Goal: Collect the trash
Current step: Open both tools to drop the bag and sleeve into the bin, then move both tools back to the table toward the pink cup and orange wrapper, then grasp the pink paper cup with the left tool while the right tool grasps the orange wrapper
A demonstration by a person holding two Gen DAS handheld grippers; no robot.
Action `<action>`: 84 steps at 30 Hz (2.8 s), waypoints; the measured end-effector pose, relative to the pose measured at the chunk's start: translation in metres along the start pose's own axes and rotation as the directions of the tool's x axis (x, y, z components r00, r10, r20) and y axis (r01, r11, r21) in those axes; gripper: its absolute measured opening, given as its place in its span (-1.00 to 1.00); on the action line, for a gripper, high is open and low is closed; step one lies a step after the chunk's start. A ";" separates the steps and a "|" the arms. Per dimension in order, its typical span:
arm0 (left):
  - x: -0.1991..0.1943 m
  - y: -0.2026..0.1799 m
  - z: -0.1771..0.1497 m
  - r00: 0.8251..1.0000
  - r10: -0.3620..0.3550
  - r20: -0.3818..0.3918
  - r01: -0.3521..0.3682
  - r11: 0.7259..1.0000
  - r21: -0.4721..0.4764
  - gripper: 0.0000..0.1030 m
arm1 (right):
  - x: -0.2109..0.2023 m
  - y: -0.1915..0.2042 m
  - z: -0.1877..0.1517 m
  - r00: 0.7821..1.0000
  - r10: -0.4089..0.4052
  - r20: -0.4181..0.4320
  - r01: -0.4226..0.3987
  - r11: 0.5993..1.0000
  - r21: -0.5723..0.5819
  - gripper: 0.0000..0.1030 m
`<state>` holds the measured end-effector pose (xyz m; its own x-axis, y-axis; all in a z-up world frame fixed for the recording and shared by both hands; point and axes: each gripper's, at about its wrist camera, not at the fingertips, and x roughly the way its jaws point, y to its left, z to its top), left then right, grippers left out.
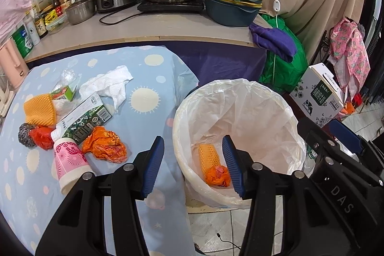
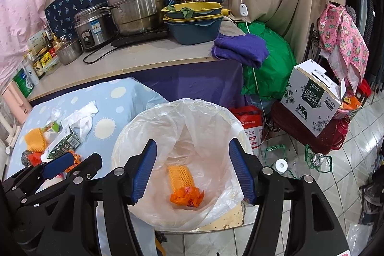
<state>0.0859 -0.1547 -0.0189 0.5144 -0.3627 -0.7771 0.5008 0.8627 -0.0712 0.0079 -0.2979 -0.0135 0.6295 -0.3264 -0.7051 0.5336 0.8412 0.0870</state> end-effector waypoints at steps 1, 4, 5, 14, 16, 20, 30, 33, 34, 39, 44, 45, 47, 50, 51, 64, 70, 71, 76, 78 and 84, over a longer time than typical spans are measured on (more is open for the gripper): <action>-0.001 0.003 0.000 1.000 0.008 0.000 -0.008 1.000 -0.005 -0.02 | -0.001 0.001 -0.001 1.000 0.003 0.001 -0.003 1.000 -0.002 0.19; -0.006 0.014 -0.003 0.999 0.046 0.009 -0.046 0.999 -0.015 0.06 | -0.004 0.009 -0.002 1.000 0.013 0.003 -0.013 1.000 -0.013 0.20; -0.008 0.017 -0.004 0.998 0.056 0.009 -0.056 0.998 -0.018 0.06 | -0.004 0.012 -0.002 1.000 0.019 0.001 -0.019 1.000 -0.017 0.20; -0.021 0.067 -0.018 0.991 0.133 -0.017 -0.135 0.986 -0.097 0.23 | -0.008 0.049 -0.011 0.997 0.078 -0.008 -0.079 0.995 -0.068 0.31; -0.023 0.077 -0.022 0.987 0.159 -0.020 -0.160 0.981 -0.108 0.26 | -0.008 0.060 -0.014 0.996 0.093 -0.014 -0.093 0.992 -0.083 0.31; -0.029 0.101 -0.030 0.981 0.194 -0.027 -0.195 0.970 -0.144 0.45 | -0.007 0.083 -0.019 0.993 0.119 -0.025 -0.121 0.986 -0.112 0.33; -0.039 0.163 -0.061 0.966 0.247 -0.082 -0.260 0.934 -0.246 0.71 | -0.001 0.136 -0.038 0.977 0.204 -0.061 -0.212 0.963 -0.166 0.43; -0.038 0.182 -0.071 0.963 0.245 -0.110 -0.266 0.921 -0.283 0.72 | 0.006 0.151 -0.045 0.970 0.229 -0.080 -0.240 0.954 -0.181 0.47; -0.038 0.188 -0.074 0.963 0.242 -0.119 -0.268 0.917 -0.295 0.72 | 0.009 0.155 -0.046 0.968 0.235 -0.085 -0.247 0.951 -0.186 0.47; -0.035 0.208 -0.084 0.960 0.240 -0.144 -0.276 0.902 -0.333 0.72 | 0.029 0.177 -0.051 0.959 0.259 -0.115 -0.279 0.935 -0.217 0.47; -0.033 0.224 -0.090 0.961 0.226 -0.156 -0.269 0.890 -0.368 0.72 | 0.051 0.194 -0.053 0.949 0.278 -0.148 -0.307 0.923 -0.232 0.47; -0.032 0.226 -0.091 0.961 0.225 -0.159 -0.269 0.888 -0.374 0.72 | 0.056 0.197 -0.053 0.948 0.279 -0.151 -0.309 0.922 -0.234 0.47; -0.029 0.233 -0.092 0.960 0.224 -0.170 -0.274 0.880 -0.387 0.73 | 0.063 0.201 -0.052 0.946 0.282 -0.161 -0.314 0.919 -0.238 0.47; -0.025 0.241 -0.093 0.961 0.209 -0.181 -0.268 0.871 -0.413 0.73 | 0.075 0.208 -0.051 0.943 0.285 -0.175 -0.322 0.915 -0.242 0.47; -0.024 0.243 -0.093 0.961 0.205 -0.183 -0.265 0.868 -0.419 0.73 | 0.078 0.210 -0.051 0.942 0.285 -0.179 -0.323 0.914 -0.244 0.47; -0.012 0.249 -0.089 0.964 0.176 -0.201 -0.249 0.863 -0.440 0.73 | 0.117 0.226 -0.054 0.931 0.273 -0.240 -0.333 0.907 -0.257 0.47; -0.007 0.249 -0.087 0.963 0.172 -0.207 -0.249 0.863 -0.439 0.73 | 0.128 0.231 -0.059 0.919 0.283 -0.274 -0.355 0.897 -0.264 0.26; -0.007 0.249 -0.087 0.963 0.172 -0.208 -0.249 0.864 -0.438 0.73 | 0.129 0.232 -0.059 0.915 0.288 -0.282 -0.363 0.894 -0.264 0.12; -0.003 0.247 -0.083 0.964 0.165 -0.208 -0.243 0.866 -0.438 0.74 | 0.124 0.234 -0.063 0.920 0.282 -0.273 -0.359 0.886 -0.294 -0.03; -0.001 0.244 -0.080 0.964 0.163 -0.209 -0.240 0.869 -0.432 0.74 | 0.120 0.230 -0.063 0.924 0.280 -0.261 -0.353 0.887 -0.298 -0.04; 0.008 0.230 -0.072 0.970 0.125 -0.209 -0.205 0.880 -0.427 0.76 | 0.104 0.206 -0.056 0.933 0.283 -0.221 -0.336 0.906 -0.258 -0.04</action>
<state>0.1549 0.0663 -0.0863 0.4162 -0.1706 -0.8931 0.0378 0.9846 -0.1705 0.1514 -0.1346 -0.1081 0.6135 0.0288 -0.7892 0.1265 0.9828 0.1342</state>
